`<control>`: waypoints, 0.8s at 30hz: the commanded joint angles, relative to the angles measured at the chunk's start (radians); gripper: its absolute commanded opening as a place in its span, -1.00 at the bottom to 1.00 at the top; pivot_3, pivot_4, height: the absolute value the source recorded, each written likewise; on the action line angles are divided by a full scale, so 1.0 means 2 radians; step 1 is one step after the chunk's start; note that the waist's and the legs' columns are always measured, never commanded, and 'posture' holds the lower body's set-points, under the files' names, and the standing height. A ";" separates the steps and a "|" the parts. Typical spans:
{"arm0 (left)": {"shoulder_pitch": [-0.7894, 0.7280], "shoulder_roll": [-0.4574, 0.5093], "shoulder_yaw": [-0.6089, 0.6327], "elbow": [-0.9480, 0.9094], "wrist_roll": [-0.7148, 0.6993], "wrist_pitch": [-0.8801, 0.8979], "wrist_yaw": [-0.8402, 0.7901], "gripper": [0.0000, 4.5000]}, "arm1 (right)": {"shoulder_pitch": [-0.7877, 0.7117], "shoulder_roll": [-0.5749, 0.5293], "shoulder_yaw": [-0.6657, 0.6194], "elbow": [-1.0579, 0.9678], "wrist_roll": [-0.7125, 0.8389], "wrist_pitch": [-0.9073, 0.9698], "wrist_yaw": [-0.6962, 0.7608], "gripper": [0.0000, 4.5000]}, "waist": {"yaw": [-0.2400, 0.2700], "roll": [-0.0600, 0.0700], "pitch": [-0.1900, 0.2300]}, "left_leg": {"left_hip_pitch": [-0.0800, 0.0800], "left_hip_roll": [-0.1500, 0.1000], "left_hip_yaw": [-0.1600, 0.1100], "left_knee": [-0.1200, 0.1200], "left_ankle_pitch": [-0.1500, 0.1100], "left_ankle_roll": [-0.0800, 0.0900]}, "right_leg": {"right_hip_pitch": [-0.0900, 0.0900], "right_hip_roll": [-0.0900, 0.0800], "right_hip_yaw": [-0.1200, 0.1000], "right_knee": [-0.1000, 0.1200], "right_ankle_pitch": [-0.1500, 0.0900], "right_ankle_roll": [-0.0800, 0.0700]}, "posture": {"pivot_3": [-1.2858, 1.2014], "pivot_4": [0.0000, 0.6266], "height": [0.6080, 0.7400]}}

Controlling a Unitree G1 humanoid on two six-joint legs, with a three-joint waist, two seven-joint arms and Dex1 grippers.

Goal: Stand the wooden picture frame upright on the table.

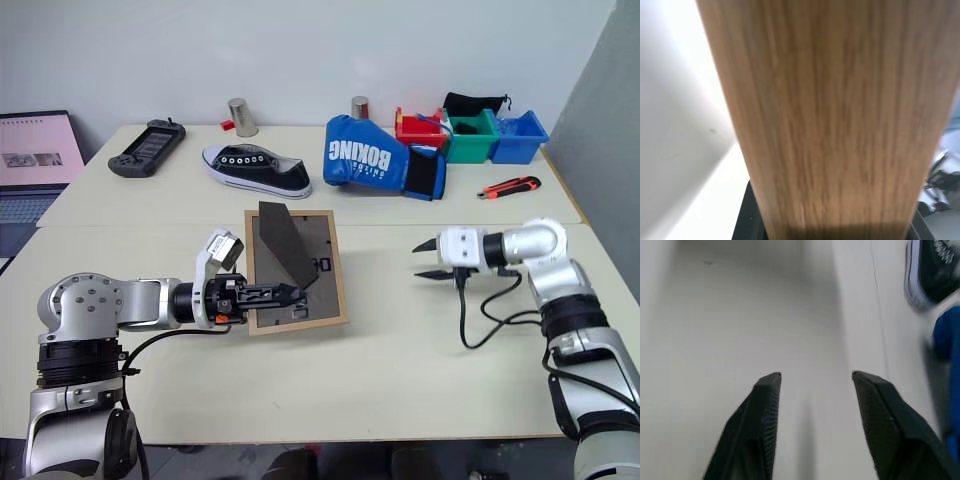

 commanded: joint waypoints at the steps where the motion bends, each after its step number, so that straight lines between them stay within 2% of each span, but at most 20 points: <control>1: -0.020 0.002 0.000 0.022 -0.096 0.002 0.043 -0.42 | -0.027 0.018 -0.021 0.029 -0.064 -0.177 -0.114 0.48 | 0.001 0.000 0.000 | 0.000 0.000 0.000 0.001 0.000 0.000 | 0.000 0.000 0.000 0.000 0.000 0.000 | 0.03 -0.52 1.00; 6: -0.006 0.016 -0.028 0.023 -0.180 0.002 0.098 -0.42 | -0.064 0.040 -0.020 0.069 -0.130 -0.269 -0.212 0.99 | 0.002 0.000 0.000 | 0.000 0.000 -0.001 0.001 0.000 0.000 | 0.001 0.000 0.000 0.000 0.000 0.000 | 0.03 -0.52 1.00; 11: -0.003 0.018 -0.039 0.024 -0.229 0.002 0.143 -0.42 | -0.086 0.055 -0.019 0.081 -0.223 -0.326 -0.295 1.00 | 0.004 0.000 0.000 | 0.000 0.000 -0.002 0.002 0.000 -0.001 | 0.001 0.000 0.000 0.000 0.000 0.000 | 0.03 -0.52 1.00; 19: -0.002 0.028 -0.064 0.035 -0.306 -0.026 0.204 -0.42 | -0.112 0.061 -0.025 0.067 -0.383 -0.354 -0.463 1.00 | 0.003 0.000 0.000 | 0.000 -0.001 -0.002 0.002 0.001 -0.001 | 0.001 0.000 0.000 0.001 0.000 0.000 | 0.03 -0.52 1.00; 24: 0.008 0.040 -0.089 0.027 -0.357 -0.055 0.237 -0.42 | -0.113 0.072 -0.007 0.037 -0.449 -0.370 -0.551 1.00 | 0.003 0.000 0.000 | 0.000 -0.001 -0.003 0.002 0.001 -0.001 | 0.001 0.000 0.000 0.001 0.000 0.000 | 0.03 -0.52 1.00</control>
